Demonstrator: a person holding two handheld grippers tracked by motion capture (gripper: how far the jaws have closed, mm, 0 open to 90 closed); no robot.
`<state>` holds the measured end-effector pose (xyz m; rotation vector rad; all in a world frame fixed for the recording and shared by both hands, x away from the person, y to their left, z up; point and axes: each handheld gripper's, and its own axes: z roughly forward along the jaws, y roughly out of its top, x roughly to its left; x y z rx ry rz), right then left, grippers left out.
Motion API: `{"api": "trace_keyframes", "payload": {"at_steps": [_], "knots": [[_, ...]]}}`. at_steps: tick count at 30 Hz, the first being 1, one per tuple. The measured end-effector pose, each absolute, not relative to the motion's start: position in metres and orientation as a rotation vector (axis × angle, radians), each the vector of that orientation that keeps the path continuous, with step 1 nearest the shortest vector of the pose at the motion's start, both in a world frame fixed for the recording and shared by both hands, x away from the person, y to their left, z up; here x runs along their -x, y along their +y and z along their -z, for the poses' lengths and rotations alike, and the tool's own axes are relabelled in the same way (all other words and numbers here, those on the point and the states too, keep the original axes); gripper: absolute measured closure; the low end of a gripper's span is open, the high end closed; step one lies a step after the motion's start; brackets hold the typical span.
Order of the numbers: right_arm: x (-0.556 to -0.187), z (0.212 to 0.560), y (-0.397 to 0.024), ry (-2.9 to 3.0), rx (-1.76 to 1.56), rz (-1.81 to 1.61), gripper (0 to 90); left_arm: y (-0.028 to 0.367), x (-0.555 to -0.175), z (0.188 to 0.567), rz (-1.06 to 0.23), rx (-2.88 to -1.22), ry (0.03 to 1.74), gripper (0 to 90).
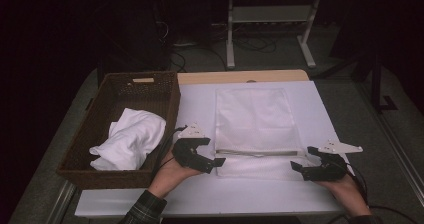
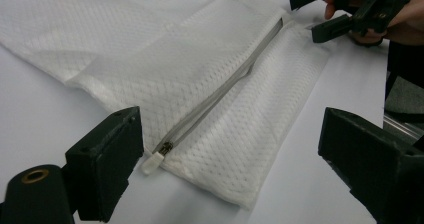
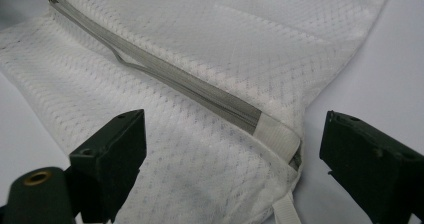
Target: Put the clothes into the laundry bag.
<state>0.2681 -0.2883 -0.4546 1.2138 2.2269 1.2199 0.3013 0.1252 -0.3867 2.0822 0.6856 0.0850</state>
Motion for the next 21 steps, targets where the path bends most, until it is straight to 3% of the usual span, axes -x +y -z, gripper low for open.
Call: {"api": "trace_keyframes", "payload": {"at_steps": [21], "knots": [[-0.268, 0.455, -0.288, 2.228, -1.210, -1.217, 10.4, 0.125, -0.315, 0.364, -0.050, -2.050, 0.626, 10.5]]}}
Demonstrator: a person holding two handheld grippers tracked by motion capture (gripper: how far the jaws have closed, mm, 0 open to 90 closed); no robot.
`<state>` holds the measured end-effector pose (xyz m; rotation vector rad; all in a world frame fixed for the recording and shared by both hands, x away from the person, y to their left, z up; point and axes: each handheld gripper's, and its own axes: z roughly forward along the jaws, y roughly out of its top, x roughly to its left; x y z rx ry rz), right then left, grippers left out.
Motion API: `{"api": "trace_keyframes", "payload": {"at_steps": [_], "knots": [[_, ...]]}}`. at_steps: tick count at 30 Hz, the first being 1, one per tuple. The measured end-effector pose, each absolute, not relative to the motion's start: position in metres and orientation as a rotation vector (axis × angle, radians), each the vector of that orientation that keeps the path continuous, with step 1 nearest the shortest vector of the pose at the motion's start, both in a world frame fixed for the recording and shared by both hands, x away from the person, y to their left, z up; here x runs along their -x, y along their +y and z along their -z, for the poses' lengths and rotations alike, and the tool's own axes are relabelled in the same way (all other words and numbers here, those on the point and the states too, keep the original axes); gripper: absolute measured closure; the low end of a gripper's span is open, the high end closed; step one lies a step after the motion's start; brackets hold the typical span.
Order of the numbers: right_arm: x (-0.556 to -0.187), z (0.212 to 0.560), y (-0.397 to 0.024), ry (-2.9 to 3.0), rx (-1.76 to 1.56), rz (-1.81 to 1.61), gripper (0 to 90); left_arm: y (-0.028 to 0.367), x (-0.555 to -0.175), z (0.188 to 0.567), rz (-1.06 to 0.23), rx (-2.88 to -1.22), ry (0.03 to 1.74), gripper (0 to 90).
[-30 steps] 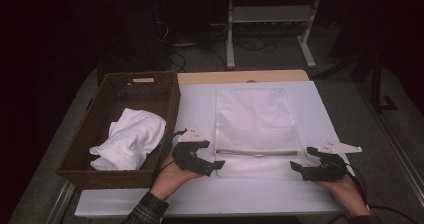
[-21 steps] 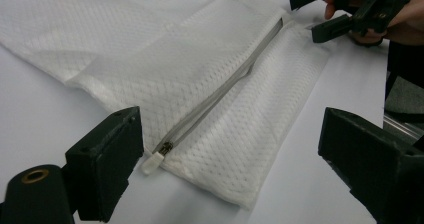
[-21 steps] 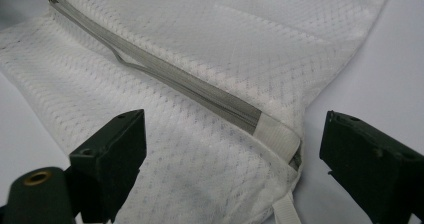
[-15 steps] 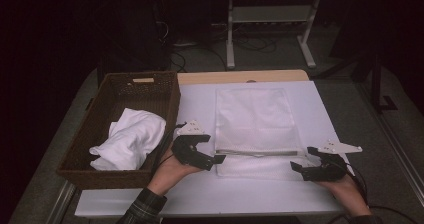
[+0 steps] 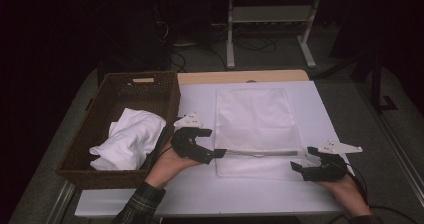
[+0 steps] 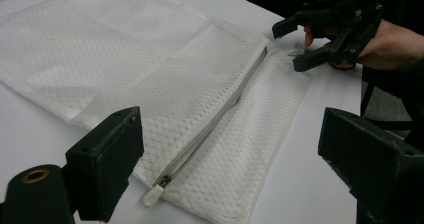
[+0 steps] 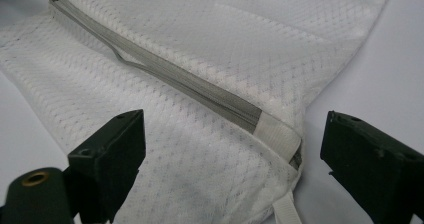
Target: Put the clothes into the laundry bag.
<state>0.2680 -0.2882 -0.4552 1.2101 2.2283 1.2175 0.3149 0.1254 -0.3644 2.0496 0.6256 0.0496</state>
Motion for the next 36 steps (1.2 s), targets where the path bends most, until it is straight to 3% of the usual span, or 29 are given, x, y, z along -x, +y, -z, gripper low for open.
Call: {"api": "trace_keyframes", "payload": {"at_steps": [36], "knots": [[-0.266, 0.451, -0.280, 2.236, -1.185, -1.282, 9.2, 0.165, -0.347, 0.328, -0.113, -2.039, 0.632, 10.8]]}}
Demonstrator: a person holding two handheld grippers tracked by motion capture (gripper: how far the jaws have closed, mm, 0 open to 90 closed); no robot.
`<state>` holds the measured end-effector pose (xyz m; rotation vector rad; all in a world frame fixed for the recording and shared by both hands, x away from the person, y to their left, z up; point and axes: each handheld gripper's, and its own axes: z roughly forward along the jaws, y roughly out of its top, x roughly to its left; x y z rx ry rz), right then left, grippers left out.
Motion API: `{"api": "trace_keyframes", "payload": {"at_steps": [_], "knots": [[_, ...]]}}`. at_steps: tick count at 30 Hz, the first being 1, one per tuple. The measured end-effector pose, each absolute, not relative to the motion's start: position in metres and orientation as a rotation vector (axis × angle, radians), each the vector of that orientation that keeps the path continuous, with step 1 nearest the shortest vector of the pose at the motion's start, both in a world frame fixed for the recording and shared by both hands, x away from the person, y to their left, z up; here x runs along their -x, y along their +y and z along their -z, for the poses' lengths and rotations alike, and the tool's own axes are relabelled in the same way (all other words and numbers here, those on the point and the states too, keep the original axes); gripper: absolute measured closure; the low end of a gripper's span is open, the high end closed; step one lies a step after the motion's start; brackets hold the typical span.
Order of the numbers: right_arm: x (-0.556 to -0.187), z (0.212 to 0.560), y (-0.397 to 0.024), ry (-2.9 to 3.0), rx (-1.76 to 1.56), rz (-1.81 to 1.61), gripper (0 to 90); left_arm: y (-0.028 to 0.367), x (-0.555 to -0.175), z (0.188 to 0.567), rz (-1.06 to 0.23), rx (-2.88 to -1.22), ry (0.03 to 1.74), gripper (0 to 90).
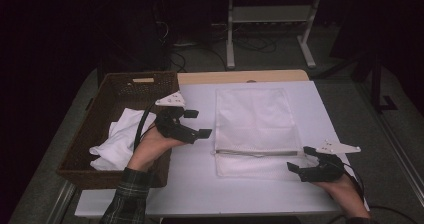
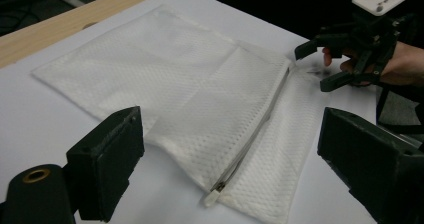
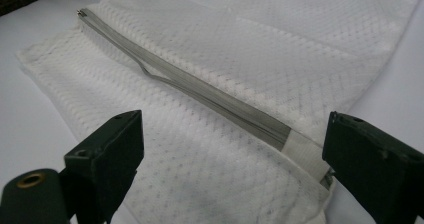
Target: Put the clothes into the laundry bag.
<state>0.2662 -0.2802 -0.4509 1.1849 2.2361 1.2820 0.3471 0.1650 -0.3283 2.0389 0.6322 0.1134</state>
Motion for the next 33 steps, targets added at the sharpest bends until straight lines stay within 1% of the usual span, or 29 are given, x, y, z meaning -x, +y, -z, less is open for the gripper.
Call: {"api": "trace_keyframes", "payload": {"at_steps": [8, 14, 17, 26, 28, 29, 33], "knots": [[-0.265, 0.452, -0.285, 2.230, -1.178, -1.258, 8.8, 0.179, -0.347, 0.326, -0.124, -2.029, 0.636, 10.8], [-0.265, 0.451, -0.285, 2.207, -1.186, -1.272, 8.8, 0.196, -0.347, 0.326, -0.139, -2.033, 0.651, 10.6], [-0.265, 0.452, -0.285, 2.212, -1.183, -1.269, 8.8, 0.198, -0.347, 0.325, -0.139, -2.033, 0.654, 10.6], [-0.264, 0.452, -0.285, 2.206, -1.189, -1.270, 8.8, 0.221, -0.348, 0.327, -0.172, -2.053, 0.708, 10.6], [-0.263, 0.452, -0.285, 2.207, -1.193, -1.272, 8.8, 0.221, -0.348, 0.327, -0.172, -2.053, 0.708, 10.6], [-0.263, 0.452, -0.285, 2.207, -1.193, -1.272, 8.8, 0.231, -0.349, 0.327, -0.179, -2.040, 0.733, 10.6], [-0.263, 0.452, -0.284, 2.212, -1.196, -1.276, 8.8, 0.236, -0.351, 0.327, -0.191, -2.028, 0.750, 10.6]]}}
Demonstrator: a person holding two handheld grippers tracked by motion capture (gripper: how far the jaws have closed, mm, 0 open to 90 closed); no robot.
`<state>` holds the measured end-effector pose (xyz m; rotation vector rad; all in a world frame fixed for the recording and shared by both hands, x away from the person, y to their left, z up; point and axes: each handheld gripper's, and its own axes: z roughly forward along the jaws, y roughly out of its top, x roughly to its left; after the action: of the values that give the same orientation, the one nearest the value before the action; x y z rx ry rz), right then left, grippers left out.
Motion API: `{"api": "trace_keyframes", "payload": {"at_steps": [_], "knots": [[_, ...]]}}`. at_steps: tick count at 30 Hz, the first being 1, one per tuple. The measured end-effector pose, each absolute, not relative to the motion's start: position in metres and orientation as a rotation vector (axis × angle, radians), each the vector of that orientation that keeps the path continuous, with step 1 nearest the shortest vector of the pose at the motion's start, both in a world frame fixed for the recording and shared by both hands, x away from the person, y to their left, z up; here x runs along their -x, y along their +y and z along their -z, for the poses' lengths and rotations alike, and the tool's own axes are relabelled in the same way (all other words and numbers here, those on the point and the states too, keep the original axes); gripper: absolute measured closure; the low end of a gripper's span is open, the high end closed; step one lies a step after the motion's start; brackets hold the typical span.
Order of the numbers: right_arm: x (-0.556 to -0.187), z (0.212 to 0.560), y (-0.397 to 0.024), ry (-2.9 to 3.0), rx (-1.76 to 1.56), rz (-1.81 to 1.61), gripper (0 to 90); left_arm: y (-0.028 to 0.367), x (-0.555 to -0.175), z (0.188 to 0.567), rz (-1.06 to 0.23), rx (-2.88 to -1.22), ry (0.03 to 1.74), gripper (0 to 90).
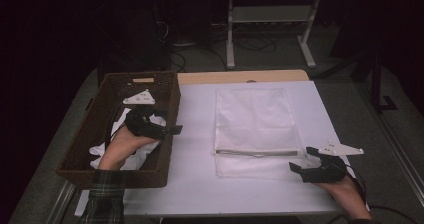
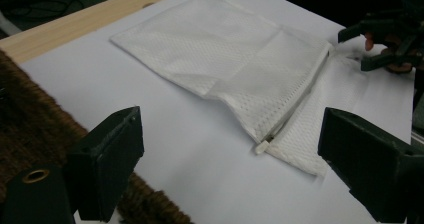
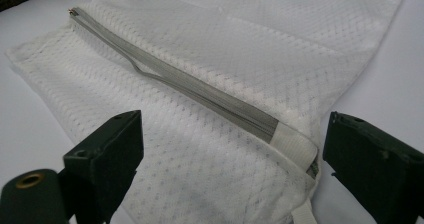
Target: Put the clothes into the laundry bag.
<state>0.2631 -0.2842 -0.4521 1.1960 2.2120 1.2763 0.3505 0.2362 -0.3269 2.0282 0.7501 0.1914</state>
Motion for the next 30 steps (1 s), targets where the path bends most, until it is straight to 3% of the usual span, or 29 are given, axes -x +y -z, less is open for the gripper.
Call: {"api": "trace_keyframes", "payload": {"at_steps": [14, 30], "knots": [[-0.262, 0.450, -0.287, 2.183, -1.215, -1.288, 8.8, 0.283, -0.357, 0.329, -0.281, -2.113, 0.881, 10.6], [-0.262, 0.450, -0.287, 2.183, -1.216, -1.288, 8.8, 0.309, -0.364, 0.340, -0.321, -2.181, 1.005, 10.7]]}}
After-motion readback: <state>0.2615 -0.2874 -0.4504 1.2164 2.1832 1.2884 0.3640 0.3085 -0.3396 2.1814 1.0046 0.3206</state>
